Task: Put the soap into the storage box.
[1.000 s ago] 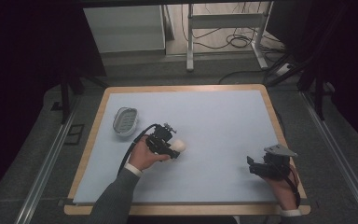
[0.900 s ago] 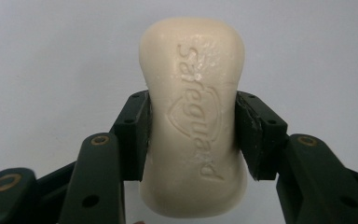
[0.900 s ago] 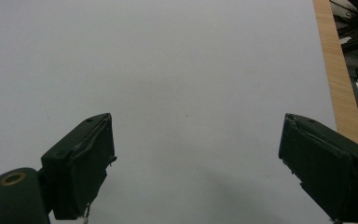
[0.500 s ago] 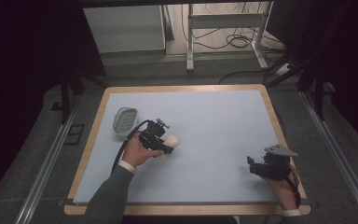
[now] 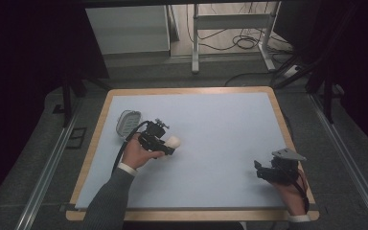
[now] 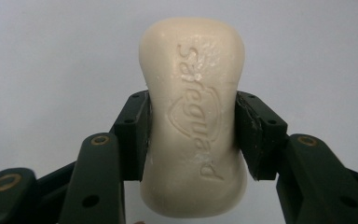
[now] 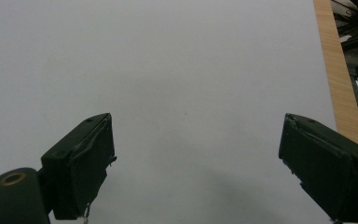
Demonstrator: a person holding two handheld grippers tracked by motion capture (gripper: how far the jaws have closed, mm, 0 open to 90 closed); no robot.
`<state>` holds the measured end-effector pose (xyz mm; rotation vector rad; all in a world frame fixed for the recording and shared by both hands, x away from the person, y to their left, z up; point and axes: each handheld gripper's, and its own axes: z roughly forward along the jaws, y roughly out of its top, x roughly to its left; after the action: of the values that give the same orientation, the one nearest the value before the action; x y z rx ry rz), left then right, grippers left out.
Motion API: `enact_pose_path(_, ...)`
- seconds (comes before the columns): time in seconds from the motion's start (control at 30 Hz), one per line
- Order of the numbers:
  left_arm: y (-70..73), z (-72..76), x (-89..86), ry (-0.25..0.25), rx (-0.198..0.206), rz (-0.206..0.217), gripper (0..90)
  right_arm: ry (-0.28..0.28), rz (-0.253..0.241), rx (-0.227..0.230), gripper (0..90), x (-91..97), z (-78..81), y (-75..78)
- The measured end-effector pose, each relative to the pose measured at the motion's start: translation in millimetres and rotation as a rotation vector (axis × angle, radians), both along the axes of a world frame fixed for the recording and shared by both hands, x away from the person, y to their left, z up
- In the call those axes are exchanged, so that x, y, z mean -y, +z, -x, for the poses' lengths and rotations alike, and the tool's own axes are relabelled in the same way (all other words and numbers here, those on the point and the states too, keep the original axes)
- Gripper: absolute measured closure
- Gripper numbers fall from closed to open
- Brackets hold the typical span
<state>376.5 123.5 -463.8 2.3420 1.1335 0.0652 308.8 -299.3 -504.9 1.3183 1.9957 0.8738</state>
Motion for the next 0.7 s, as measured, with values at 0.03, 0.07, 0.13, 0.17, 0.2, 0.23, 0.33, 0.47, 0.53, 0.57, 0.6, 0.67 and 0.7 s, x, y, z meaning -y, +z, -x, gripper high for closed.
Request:
enact_pose_path(0.03,0.2,-0.4,-1.1,0.002,0.000,0.000,49.2,0.000,0.000,0.000,10.4,0.1,0.0,0.0)
enact_pose_path(0.07,0.2,-0.7,-2.2,0.005,0.001,0.001,49.2,0.000,0.000,0.000,10.4,0.1,0.0,0.0)
enact_pose_path(0.13,0.5,-1.5,-4.5,0.010,0.000,-0.001,49.2,0.001,0.001,-0.001,10.4,-0.1,-0.1,-0.1)
enact_pose_path(0.17,0.7,-1.8,-5.6,0.012,-0.001,-0.002,49.2,0.002,0.001,-0.001,10.4,-0.2,-0.1,-0.2)
enact_pose_path(0.2,0.9,-2.3,-7.0,0.015,0.000,-0.001,49.2,0.002,0.001,-0.002,10.4,-0.3,-0.1,-0.2)
enact_pose_path(0.23,1.1,-2.5,-7.6,0.018,0.000,0.002,49.2,0.002,0.001,-0.002,10.4,-0.3,-0.2,-0.3)
enact_pose_path(0.33,2.5,-3.6,-10.5,0.028,0.003,0.002,49.2,0.002,0.001,-0.003,10.4,-0.4,-0.3,-0.5)
enact_pose_path(0.47,4.1,-5.7,-14.2,0.035,0.004,-0.004,49.2,0.003,0.001,-0.003,10.4,-0.4,-0.3,-0.5)
enact_pose_path(0.53,4.8,-6.5,-16.5,0.041,0.004,-0.004,49.2,0.002,0.001,-0.003,10.4,-0.4,-0.3,-0.6)
enact_pose_path(0.57,5.0,-6.8,-17.6,0.042,0.004,-0.004,49.2,0.002,0.001,-0.003,10.4,-0.4,-0.3,-0.7)
enact_pose_path(0.6,5.3,-7.1,-18.6,0.044,0.004,-0.005,49.2,0.002,0.001,-0.003,10.4,-0.5,-0.3,-0.7)
enact_pose_path(0.67,5.4,-7.4,-20.2,0.046,0.003,-0.005,49.2,0.003,0.001,-0.003,10.4,-0.6,-0.3,-0.7)
enact_pose_path(0.7,5.6,-7.7,-21.0,0.048,0.003,-0.005,49.2,0.002,0.001,-0.003,10.4,-0.6,-0.3,-0.8)
